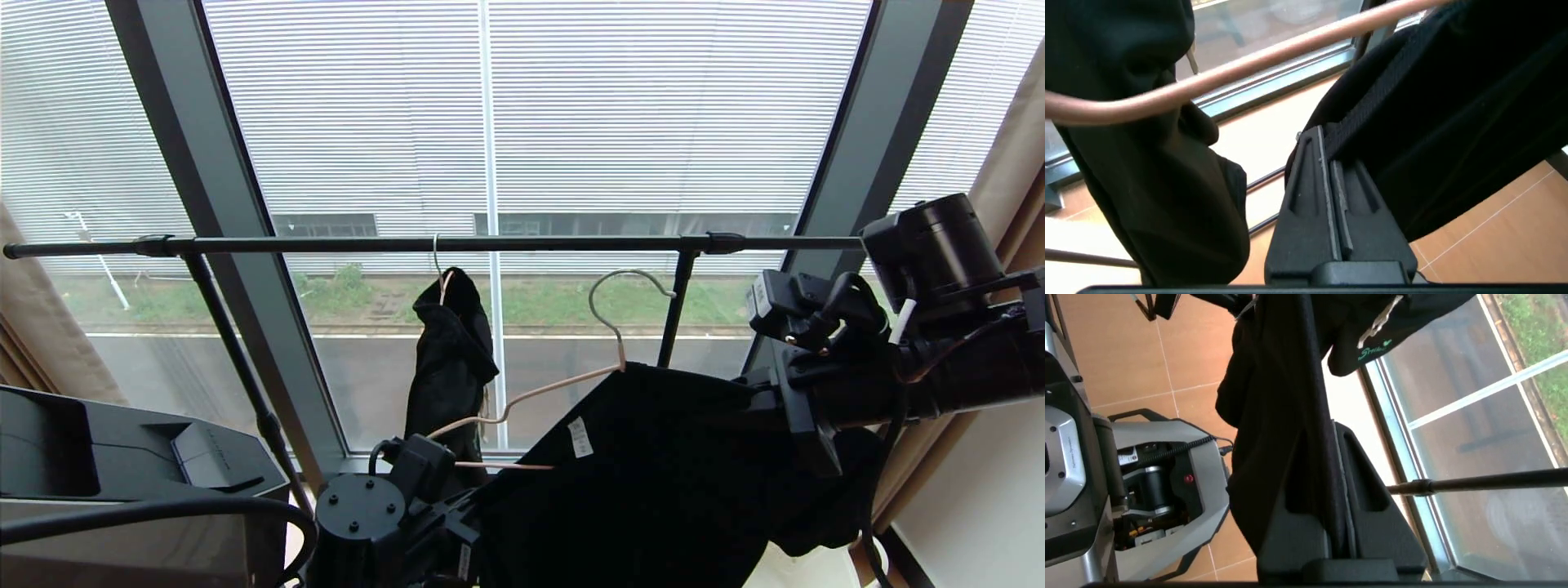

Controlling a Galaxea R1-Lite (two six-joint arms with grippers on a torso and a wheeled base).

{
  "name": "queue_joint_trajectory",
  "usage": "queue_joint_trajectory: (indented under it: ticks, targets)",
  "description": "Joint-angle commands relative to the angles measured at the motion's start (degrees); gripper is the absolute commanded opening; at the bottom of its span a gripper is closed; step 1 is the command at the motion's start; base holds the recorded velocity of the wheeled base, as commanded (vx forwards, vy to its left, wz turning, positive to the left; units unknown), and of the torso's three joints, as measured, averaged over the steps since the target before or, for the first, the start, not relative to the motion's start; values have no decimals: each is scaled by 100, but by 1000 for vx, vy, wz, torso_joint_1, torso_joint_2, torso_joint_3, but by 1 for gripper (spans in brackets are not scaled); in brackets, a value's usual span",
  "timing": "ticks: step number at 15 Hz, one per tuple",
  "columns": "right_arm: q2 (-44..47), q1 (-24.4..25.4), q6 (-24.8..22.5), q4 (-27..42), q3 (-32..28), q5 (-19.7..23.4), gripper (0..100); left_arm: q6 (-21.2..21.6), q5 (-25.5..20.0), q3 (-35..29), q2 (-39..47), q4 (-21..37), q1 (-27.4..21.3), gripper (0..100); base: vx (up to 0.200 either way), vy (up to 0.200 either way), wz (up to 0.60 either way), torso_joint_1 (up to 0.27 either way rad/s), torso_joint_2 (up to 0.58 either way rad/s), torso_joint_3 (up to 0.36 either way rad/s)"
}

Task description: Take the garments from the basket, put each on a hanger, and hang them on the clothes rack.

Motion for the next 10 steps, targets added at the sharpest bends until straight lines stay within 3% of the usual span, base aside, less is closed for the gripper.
queue_joint_trajectory:
  ticks: [1,10]
  targets:
    - [-220,-170,0,-75,328,47,0,-1,4,-3,-5,-1,29,0,0,0,0,0,0,0]
    - [-554,-399,0,-84,662,135,0,-1,-5,-12,-57,-36,187,0,0,0,0,0,0,0]
